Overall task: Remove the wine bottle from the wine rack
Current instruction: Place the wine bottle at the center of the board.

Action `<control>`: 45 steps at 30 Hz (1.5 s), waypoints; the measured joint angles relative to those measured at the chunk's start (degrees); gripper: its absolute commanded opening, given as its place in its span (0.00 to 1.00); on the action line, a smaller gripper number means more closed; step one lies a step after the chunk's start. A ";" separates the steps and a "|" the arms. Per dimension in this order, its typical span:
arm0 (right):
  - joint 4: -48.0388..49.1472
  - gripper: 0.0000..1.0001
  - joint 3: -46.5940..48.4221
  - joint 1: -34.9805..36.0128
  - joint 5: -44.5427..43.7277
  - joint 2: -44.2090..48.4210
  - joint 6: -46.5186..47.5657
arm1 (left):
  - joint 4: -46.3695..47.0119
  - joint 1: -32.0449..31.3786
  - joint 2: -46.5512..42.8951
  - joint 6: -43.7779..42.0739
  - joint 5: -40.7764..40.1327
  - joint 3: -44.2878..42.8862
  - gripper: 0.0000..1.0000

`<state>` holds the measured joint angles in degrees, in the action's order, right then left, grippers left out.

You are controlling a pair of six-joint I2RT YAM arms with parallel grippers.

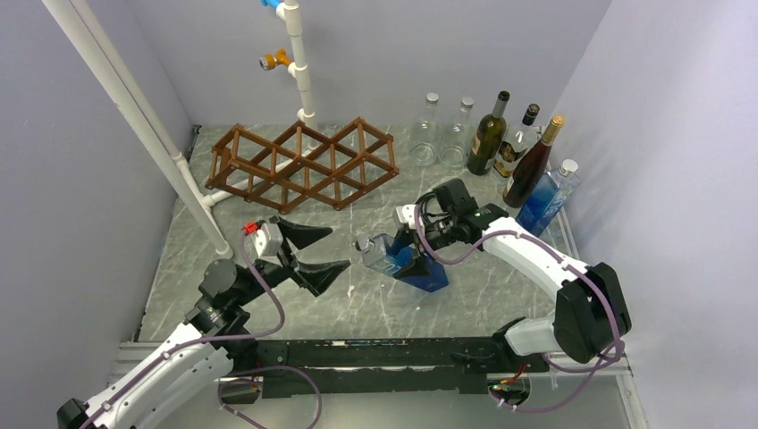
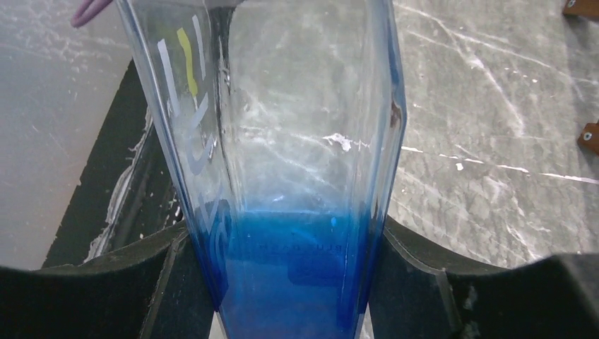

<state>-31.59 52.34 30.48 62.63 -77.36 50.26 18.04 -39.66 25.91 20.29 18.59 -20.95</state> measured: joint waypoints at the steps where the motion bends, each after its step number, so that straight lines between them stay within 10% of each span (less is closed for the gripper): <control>1: 0.59 0.00 0.00 -0.33 0.50 0.22 -0.94 | 2.05 0.00 -0.22 -1.14 1.16 0.79 1.00; 35: 8.61 0.00 -1.03 -3.85 7.08 1.75 -9.60 | 42.29 -6.43 40.96 -11.26 8.68 -1.86 0.99; 42: 8.61 0.02 -2.43 -3.82 8.63 2.60 -6.05 | 48.46 -6.47 47.01 -7.56 10.99 -3.72 0.84; 45: 9.01 0.14 -2.73 -3.96 9.01 2.64 -5.92 | 50.38 -6.56 48.76 -5.53 12.63 -4.59 0.59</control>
<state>-22.59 49.60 26.52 71.64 -74.72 44.34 68.42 -46.22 74.67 14.76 31.22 -25.54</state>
